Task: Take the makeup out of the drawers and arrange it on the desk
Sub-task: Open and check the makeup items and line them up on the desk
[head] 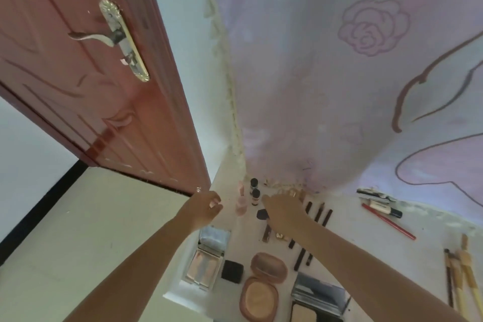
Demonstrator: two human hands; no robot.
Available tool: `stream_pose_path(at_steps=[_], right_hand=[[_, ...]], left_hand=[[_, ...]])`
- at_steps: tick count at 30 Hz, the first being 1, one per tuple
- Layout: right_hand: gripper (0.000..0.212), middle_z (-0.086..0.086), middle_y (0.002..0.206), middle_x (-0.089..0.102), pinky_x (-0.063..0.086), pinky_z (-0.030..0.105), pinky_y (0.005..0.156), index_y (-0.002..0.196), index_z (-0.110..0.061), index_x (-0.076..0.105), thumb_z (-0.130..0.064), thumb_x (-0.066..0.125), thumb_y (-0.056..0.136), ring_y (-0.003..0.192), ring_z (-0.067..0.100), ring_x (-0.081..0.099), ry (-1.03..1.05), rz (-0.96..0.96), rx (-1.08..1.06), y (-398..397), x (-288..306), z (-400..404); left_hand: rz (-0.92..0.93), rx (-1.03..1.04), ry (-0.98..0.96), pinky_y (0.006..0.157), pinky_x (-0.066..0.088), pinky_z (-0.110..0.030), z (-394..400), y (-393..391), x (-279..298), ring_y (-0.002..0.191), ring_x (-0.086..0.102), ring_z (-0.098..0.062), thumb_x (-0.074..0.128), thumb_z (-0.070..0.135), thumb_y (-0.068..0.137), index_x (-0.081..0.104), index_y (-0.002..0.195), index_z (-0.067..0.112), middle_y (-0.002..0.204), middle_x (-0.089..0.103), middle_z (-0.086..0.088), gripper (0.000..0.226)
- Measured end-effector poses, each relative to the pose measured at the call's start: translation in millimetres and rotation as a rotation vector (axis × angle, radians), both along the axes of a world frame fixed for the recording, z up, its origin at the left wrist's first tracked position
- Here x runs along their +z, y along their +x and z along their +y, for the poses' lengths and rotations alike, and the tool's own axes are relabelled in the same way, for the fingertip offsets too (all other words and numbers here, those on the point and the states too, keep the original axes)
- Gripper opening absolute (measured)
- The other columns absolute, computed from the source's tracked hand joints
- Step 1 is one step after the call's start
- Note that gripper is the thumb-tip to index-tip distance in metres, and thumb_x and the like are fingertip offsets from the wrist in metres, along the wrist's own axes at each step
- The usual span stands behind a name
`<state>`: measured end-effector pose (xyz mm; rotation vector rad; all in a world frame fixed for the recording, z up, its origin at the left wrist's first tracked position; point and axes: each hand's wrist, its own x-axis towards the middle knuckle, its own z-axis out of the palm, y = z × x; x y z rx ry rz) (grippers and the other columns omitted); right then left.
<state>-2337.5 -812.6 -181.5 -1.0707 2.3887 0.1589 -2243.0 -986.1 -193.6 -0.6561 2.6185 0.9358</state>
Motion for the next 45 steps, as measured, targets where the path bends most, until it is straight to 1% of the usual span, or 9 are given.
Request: stream_pose_path(at_steps=[3,11,18,27,34,37,38,41,45], right_hand=[[0.029,0.014,0.113,0.056,0.048,0.036,0.077,0.118,-0.005,0.046,-0.002,0.043,0.089,0.1,0.031,0.059,0.095,0.015,0.009,11,-12,-19],[0.028,0.013,0.117,0.053,0.046,0.036,0.077,0.117,-0.005,0.048,-0.004,0.041,0.09,0.107,0.03,0.055,0.164,0.021,-0.07,23,-24,-44],[0.025,0.012,0.116,0.054,0.045,0.036,0.075,0.116,-0.006,0.048,-0.01,0.04,0.093,0.106,0.03,0.055,0.216,0.046,-0.092,27,-23,-52],[0.036,0.007,0.115,0.057,0.049,0.035,0.083,0.121,-0.012,0.045,-0.029,0.048,0.09,0.106,0.026,0.057,0.155,0.029,-0.239,27,-7,-48],[0.038,0.003,0.129,0.053,0.048,0.033,0.094,0.128,-0.016,0.046,-0.025,0.048,0.091,0.116,0.022,0.054,0.095,0.031,-0.351,31,10,-1],[0.037,0.003,0.13,0.052,0.045,0.03,0.095,0.128,-0.015,0.046,-0.028,0.044,0.093,0.118,0.021,0.051,0.102,0.038,-0.407,26,12,27],[0.036,0.003,0.129,0.053,0.044,0.03,0.094,0.127,-0.015,0.047,-0.029,0.042,0.094,0.118,0.021,0.051,0.114,0.047,-0.424,22,11,38],[0.038,0.003,0.133,0.049,0.041,0.031,0.1,0.129,-0.015,0.045,-0.031,0.039,0.095,0.125,0.02,0.045,0.127,0.06,-0.494,11,8,76],[0.039,0.001,0.135,0.047,0.037,0.03,0.102,0.132,-0.017,0.043,-0.031,0.039,0.095,0.128,0.017,0.042,0.087,0.068,-0.624,-8,-2,138]], left_hand=[[-0.07,-0.02,0.012,0.083,0.037,-0.019,-25,0,-19,0.108,0.057,-0.02,0.048,0.019,0.093,0.057,0.114,0.005,0.108,0.062,-0.006,0.026],[-0.196,-0.265,-0.066,0.095,0.04,-0.03,-54,-10,-54,0.116,0.052,-0.023,0.039,0.024,0.096,0.052,0.121,0.008,0.125,0.057,-0.009,0.031],[-0.174,-0.476,-0.157,0.089,0.043,-0.035,-53,-19,-58,0.11,0.053,-0.028,0.036,0.022,0.097,0.051,0.118,0.004,0.12,0.053,-0.014,0.031],[-0.123,-0.489,-0.149,0.088,0.043,-0.03,-63,-13,-55,0.109,0.055,-0.026,0.036,0.022,0.098,0.052,0.12,0.006,0.121,0.054,-0.012,0.032],[0.14,-0.5,-0.23,0.097,0.042,-0.033,-43,-11,-27,0.121,0.046,-0.024,0.038,0.023,0.097,0.046,0.13,0.011,0.132,0.049,-0.007,0.036],[0.408,-0.539,-0.342,0.078,0.054,-0.033,-21,-19,-11,0.102,0.063,-0.03,0.045,0.021,0.087,0.066,0.106,0.007,0.112,0.064,-0.013,0.032],[0.469,-0.571,-0.371,0.078,0.054,-0.033,-11,-22,-6,0.102,0.064,-0.03,0.045,0.02,0.086,0.066,0.106,0.006,0.112,0.065,-0.014,0.032],[0.338,-0.696,-0.349,0.109,0.032,-0.035,32,-37,7,0.133,0.034,-0.026,0.037,0.025,0.097,0.039,0.136,0.008,0.143,0.038,-0.009,0.043],[0.252,-0.803,-0.401,0.113,0.024,-0.035,104,-66,12,0.137,0.025,-0.023,0.034,0.027,0.098,0.032,0.139,0.009,0.147,0.031,-0.008,0.044]])
